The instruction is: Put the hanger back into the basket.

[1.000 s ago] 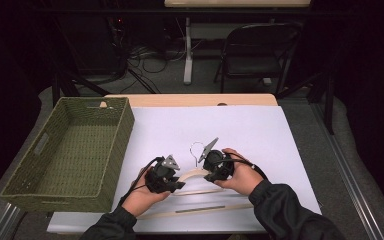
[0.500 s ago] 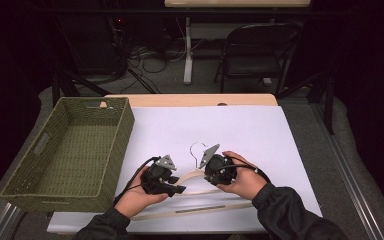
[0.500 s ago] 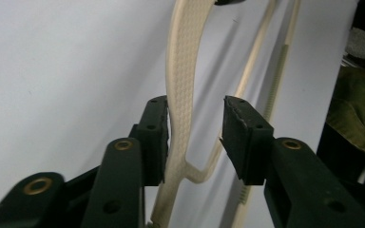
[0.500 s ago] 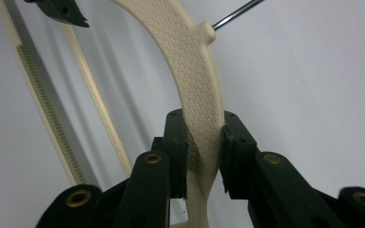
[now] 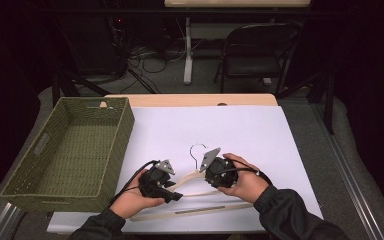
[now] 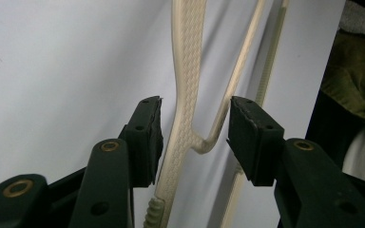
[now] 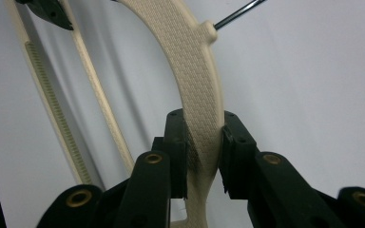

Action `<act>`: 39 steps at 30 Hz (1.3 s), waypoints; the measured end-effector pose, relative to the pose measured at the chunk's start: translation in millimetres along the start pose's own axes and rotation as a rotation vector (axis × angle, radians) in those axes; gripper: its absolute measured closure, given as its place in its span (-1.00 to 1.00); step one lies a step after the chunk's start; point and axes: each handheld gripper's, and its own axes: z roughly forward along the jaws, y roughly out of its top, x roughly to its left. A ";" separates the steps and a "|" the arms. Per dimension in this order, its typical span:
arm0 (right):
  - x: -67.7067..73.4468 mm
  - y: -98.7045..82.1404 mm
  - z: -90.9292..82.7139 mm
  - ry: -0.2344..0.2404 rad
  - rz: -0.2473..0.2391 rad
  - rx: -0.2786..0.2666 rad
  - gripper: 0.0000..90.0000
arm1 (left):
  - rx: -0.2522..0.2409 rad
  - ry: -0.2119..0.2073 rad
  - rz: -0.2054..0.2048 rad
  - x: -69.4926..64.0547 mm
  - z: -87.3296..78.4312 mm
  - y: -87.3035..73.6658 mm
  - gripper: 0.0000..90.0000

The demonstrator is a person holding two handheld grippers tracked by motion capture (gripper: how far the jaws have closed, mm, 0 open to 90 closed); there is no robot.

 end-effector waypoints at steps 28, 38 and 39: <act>9.3 -0.2 -12.6 -0.028 -0.021 -0.041 0.68 | 0.018 -0.069 0.013 -1.7 -2.1 -5.0 0.61; 10.1 2.7 -20.7 -0.043 -0.033 -0.082 0.61 | -0.036 -0.109 0.040 -1.6 -6.7 -7.2 0.92; 9.6 2.8 -21.3 -0.042 -0.032 -0.090 0.57 | -0.046 -0.091 0.057 -2.2 -6.9 -7.6 0.92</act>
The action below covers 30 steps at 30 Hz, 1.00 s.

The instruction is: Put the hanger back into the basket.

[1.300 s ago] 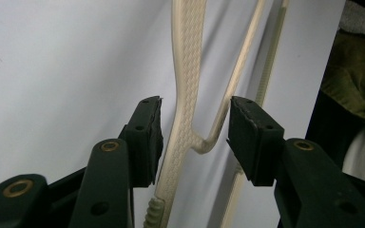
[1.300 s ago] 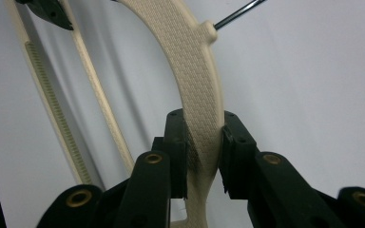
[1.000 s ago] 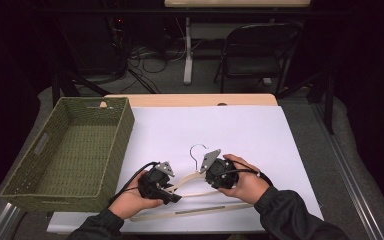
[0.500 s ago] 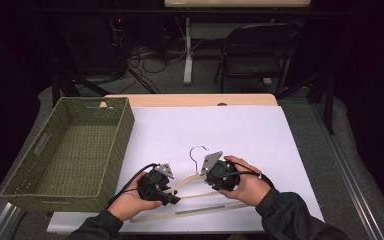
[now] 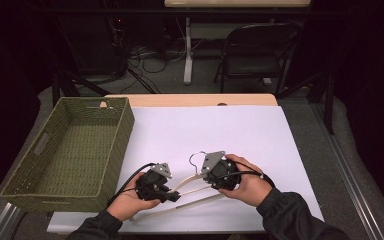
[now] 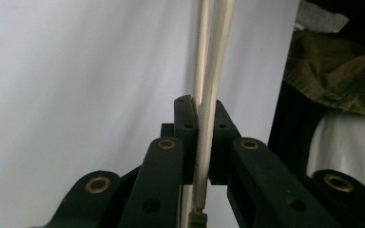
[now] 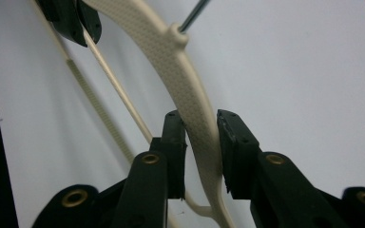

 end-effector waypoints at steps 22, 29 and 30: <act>-17.7 -13.9 -24.6 -0.051 0.071 -0.078 0.03 | -0.092 0.049 -0.054 -0.6 -24.4 -11.8 0.94; -28.3 -33.1 -45.2 -0.085 0.130 -0.079 0.03 | -0.150 0.072 -0.103 -3.9 -43.1 -25.4 0.94; -30.8 -37.3 -46.9 -0.092 0.142 -0.080 0.03 | -0.158 0.076 -0.109 -6.1 -45.7 -25.6 0.94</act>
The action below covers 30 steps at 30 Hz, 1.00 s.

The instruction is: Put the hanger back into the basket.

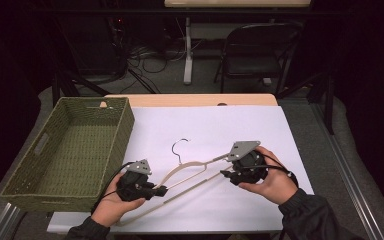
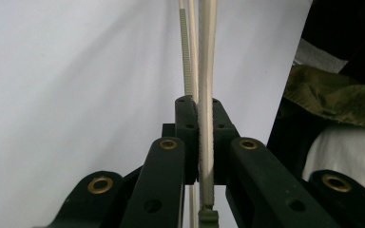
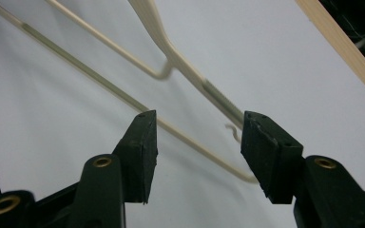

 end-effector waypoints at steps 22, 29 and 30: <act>-18.7 -22.4 -0.1 -0.017 0.076 0.067 0.05 | -0.075 0.139 -0.057 -4.9 -88.4 11.1 0.94; -22.4 -23.8 1.9 -0.029 0.085 0.075 0.05 | -0.115 0.238 -0.075 10.6 -135.9 17.5 0.94; -23.7 -23.7 1.0 -0.019 0.083 0.092 0.05 | -0.124 0.245 -0.079 14.1 -142.3 18.3 0.94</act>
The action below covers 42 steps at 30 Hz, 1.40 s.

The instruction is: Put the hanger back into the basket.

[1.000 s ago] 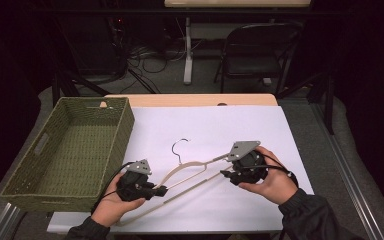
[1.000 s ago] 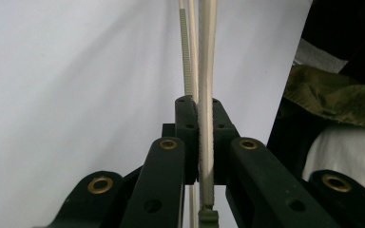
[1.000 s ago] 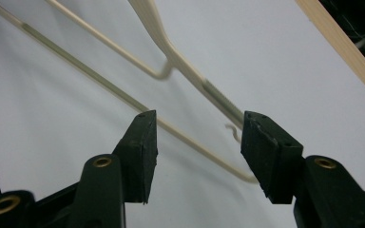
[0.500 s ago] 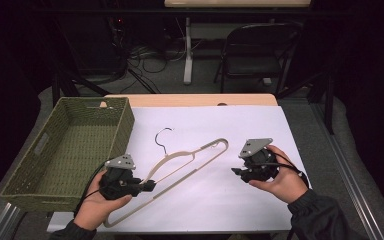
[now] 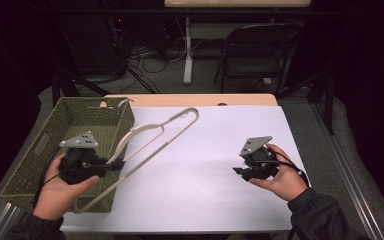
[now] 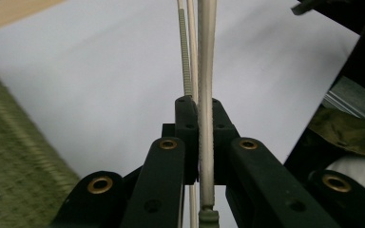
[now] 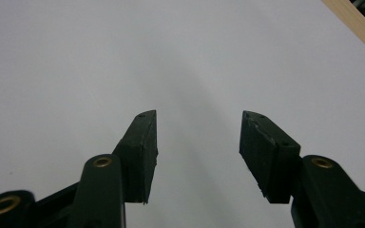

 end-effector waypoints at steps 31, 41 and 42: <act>-7.9 -7.0 12.6 0.001 0.031 0.001 0.05 | 0.003 0.192 -0.070 143.5 -69.2 -40.7 0.94; -7.9 -9.5 13.9 -0.002 0.033 0.029 0.05 | 0.033 0.216 -0.085 161.8 -75.0 -56.7 0.93; -7.7 -9.4 14.1 -0.002 0.034 0.028 0.05 | 0.035 0.213 -0.085 163.4 -76.3 -58.2 0.93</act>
